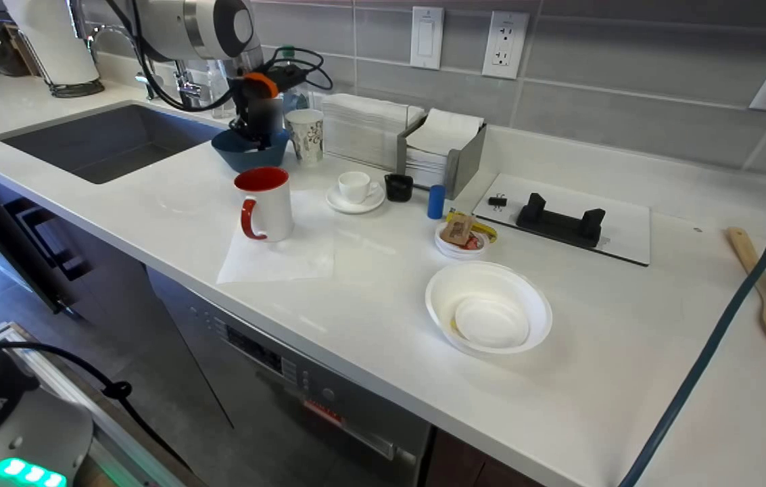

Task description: Use the white spoon to place some liquid from the blue bowl into the white teacup.

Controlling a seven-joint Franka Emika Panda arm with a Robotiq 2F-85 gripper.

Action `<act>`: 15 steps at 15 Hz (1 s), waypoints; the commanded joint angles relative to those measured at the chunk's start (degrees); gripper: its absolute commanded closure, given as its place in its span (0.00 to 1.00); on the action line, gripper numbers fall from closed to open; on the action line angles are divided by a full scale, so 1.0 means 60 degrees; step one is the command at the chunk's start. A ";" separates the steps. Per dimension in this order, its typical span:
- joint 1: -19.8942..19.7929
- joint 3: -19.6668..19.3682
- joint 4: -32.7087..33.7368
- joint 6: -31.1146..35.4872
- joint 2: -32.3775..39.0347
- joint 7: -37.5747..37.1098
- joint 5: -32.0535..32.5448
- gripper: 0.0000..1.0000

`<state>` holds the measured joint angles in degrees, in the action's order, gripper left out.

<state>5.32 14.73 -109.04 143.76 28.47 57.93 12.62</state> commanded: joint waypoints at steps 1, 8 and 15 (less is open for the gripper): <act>-0.0401 0.0251 -0.0245 0.0370 0.0058 0.0688 -0.0710 0.97; -0.0955 0.0537 -0.0426 0.0647 -0.0072 0.1679 -0.1835 0.97; -0.1310 0.0763 -0.0531 0.0834 -0.0121 0.2606 -0.2663 0.97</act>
<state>-1.31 18.18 -110.73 147.38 28.32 70.24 -0.74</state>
